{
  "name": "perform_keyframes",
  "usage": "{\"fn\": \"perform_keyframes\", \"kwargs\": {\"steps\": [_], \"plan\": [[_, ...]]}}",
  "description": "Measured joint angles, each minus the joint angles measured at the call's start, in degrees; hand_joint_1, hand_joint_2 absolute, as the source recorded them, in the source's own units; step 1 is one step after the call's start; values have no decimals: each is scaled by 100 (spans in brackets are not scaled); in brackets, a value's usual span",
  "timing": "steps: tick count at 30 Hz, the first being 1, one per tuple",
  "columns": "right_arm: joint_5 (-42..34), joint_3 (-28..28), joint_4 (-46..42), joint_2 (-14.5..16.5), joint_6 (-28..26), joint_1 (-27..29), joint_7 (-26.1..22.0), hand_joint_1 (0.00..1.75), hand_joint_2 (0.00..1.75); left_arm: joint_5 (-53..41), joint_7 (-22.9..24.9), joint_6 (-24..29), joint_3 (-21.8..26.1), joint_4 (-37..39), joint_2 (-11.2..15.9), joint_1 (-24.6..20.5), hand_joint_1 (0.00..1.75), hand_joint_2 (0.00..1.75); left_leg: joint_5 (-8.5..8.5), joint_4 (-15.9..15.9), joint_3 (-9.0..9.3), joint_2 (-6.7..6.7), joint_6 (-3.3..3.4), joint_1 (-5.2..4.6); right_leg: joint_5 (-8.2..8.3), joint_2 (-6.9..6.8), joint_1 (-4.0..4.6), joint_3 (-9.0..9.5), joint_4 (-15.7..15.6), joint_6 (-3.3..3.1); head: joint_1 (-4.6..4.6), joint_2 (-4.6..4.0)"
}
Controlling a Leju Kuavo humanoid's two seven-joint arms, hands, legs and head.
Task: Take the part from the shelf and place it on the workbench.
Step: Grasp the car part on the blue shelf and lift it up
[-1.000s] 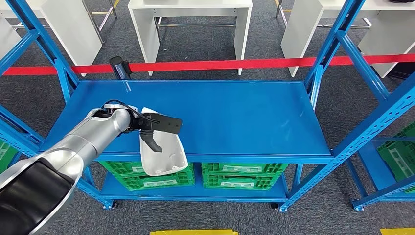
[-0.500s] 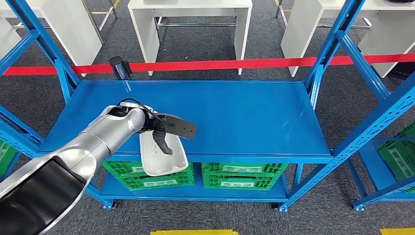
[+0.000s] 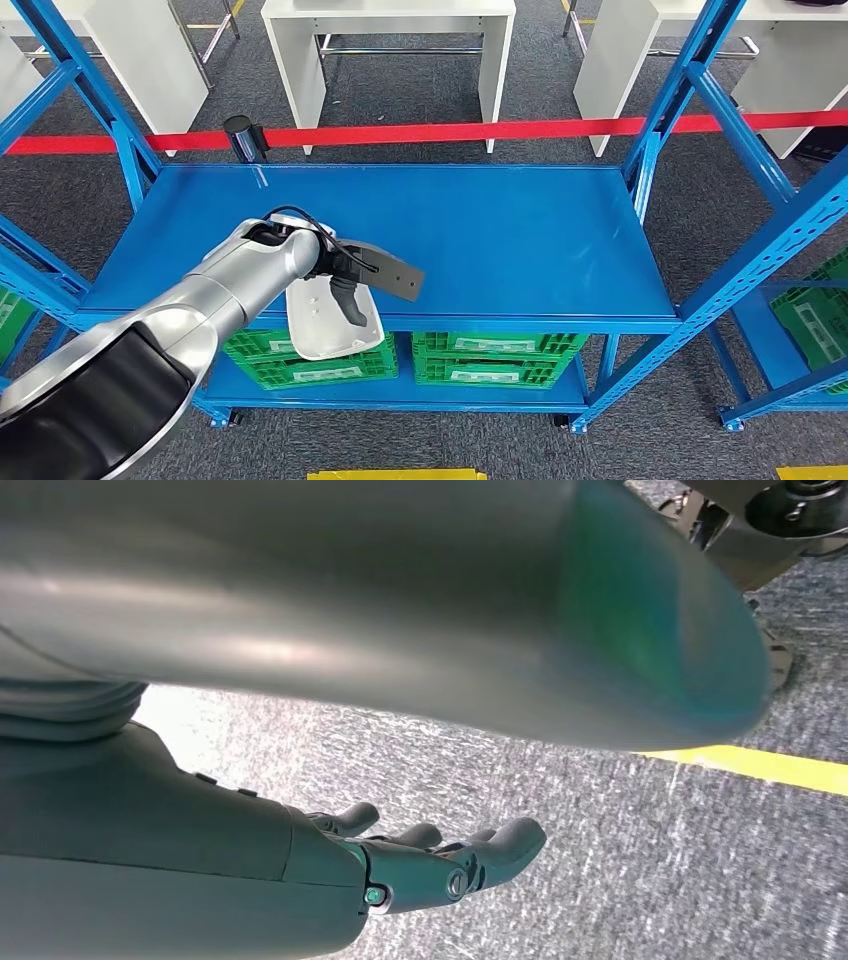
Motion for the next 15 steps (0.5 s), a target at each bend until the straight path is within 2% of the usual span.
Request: {"fn": "perform_keyframes", "kwargs": {"steps": [15], "plan": [[1, -18, 0, 15, 17, 17, 25, 0, 0, 6, -106, -50, -148, 65, 2, 3, 0, 175, 0, 0, 0, 0, 0, 0, 0, 0, 0, 1, 0, 0, 0, -1]]}}
